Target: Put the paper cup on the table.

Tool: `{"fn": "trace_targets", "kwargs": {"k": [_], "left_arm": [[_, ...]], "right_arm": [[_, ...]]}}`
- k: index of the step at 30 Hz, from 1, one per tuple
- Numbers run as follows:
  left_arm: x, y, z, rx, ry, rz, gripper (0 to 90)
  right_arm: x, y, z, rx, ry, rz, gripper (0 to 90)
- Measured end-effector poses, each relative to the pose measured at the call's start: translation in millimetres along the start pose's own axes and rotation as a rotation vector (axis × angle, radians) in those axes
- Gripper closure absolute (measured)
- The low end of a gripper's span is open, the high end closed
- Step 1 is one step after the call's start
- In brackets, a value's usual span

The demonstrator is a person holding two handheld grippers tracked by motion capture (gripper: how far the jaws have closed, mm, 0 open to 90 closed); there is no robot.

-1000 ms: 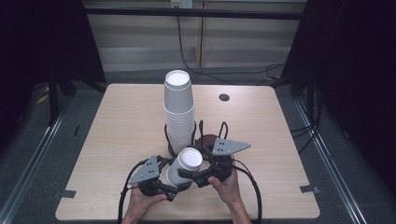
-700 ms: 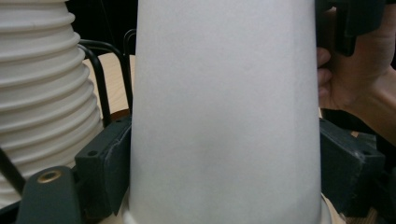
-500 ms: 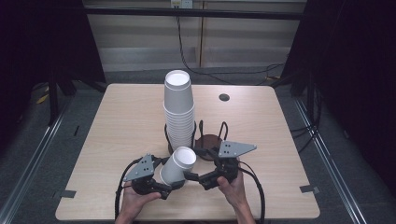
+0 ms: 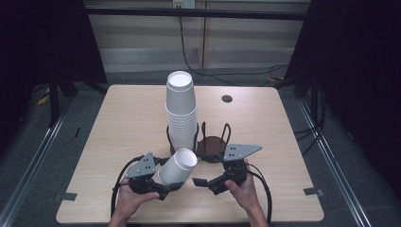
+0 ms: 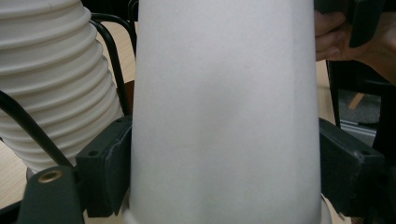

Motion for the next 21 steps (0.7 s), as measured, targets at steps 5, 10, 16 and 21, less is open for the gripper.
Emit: {"fn": "trace_targets", "kwargs": {"k": [5, 10, 16, 21], "left_arm": [[-2.2, 4.7, -0.8, 0.013, 0.014, -0.045, 16.8], [-3.8, 9.1, -1.5, 0.036, 0.018, -0.096, 16.8], [-4.3, 16.0, -2.1, 0.068, 0.054, -0.166, 16.8], [-2.2, 17.4, -1.8, 0.084, 0.043, -0.219, 16.8]], "right_arm": [[-0.2, -0.1, 3.0, -0.002, 0.010, -0.040, 13.7], [3.3, -0.3, 4.8, -0.018, 0.006, -0.115, 13.7], [5.6, 2.3, 11.5, -0.025, 0.038, -0.195, 13.5], [5.9, 8.9, 12.8, -0.052, 0.047, -0.263, 13.6]]}}
Point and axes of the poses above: each handheld gripper's, and its own axes: x roughly forward along the jaws, y roughly out of its top, z roughly to its right, the point moved 2 cm from there along x, roughly forward along the jaws, and after that the axes turned 13 degrees about -x, right-handed, at the moved point
